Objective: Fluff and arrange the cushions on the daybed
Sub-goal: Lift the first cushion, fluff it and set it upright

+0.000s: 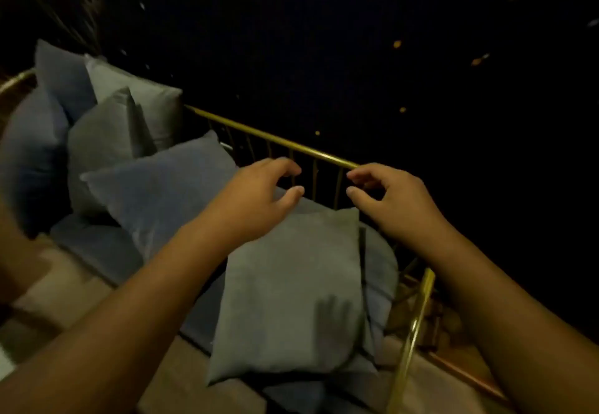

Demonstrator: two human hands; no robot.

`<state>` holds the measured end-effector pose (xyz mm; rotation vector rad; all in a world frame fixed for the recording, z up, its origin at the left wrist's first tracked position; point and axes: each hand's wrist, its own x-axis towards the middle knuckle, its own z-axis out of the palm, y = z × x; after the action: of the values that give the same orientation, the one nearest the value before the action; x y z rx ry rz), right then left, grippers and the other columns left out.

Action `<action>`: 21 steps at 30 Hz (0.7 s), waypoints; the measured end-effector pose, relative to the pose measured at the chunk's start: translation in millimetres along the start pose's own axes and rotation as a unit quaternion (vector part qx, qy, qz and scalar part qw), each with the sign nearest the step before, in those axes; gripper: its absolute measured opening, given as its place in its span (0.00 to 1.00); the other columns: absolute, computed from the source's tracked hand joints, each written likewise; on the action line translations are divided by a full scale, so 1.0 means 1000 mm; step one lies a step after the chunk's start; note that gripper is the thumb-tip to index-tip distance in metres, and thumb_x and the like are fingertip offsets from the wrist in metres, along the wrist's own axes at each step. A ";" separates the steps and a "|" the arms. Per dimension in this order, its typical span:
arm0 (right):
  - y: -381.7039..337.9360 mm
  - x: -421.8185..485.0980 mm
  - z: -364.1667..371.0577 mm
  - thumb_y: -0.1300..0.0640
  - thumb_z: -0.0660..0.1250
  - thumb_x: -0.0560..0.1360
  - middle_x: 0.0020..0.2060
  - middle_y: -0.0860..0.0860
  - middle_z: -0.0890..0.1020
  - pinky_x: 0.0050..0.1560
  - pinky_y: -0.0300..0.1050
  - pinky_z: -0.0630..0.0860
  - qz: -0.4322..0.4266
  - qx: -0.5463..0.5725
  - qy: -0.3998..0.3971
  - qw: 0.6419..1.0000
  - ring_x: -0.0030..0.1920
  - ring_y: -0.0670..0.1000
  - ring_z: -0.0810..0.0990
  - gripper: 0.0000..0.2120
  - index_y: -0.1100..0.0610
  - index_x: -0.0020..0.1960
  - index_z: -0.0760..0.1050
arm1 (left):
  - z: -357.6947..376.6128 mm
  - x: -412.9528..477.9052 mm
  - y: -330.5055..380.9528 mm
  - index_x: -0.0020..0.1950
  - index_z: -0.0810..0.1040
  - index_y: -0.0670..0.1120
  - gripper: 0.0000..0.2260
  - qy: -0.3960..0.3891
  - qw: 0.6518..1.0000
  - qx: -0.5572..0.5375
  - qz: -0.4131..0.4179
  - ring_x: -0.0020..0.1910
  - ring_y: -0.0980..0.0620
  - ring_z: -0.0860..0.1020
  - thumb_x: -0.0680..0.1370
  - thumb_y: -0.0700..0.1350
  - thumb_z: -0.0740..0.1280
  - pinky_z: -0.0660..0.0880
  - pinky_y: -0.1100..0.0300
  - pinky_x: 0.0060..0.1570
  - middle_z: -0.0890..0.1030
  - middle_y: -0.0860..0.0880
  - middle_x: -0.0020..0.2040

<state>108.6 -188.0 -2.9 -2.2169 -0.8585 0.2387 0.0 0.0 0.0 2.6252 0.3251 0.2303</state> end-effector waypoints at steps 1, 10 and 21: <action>0.004 0.007 0.015 0.51 0.67 0.76 0.48 0.41 0.76 0.51 0.40 0.71 0.019 -0.002 -0.011 1.000 0.52 0.44 0.75 0.13 0.49 0.60 0.77 | 0.004 0.002 -0.012 0.66 0.70 0.50 0.17 -0.022 1.000 -0.010 -0.014 0.62 0.50 0.74 0.78 0.53 0.61 0.65 0.63 0.54 0.75 0.49 0.65; 0.076 0.034 0.148 0.55 0.69 0.75 0.57 0.52 0.79 0.55 0.42 0.68 0.233 0.055 -0.071 0.968 0.56 0.50 0.75 0.14 0.55 0.60 0.77 | 0.094 0.027 -0.152 0.64 0.73 0.46 0.16 -0.137 0.976 -0.118 -0.122 0.63 0.48 0.73 0.77 0.47 0.65 0.64 0.67 0.56 0.76 0.46 0.63; 0.202 0.035 0.242 0.53 0.68 0.75 0.67 0.57 0.71 0.59 0.43 0.68 0.426 0.016 -0.132 0.895 0.63 0.57 0.73 0.29 0.50 0.73 0.63 | 0.230 0.018 -0.243 0.73 0.61 0.51 0.29 -0.251 0.930 -0.018 -0.268 0.76 0.40 0.54 0.75 0.56 0.65 0.50 0.46 0.74 0.54 0.43 0.78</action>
<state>139.3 -129.2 -312.9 -2.4308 0.0590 0.9716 22.0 110.8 -315.2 2.3356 0.8149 -0.5990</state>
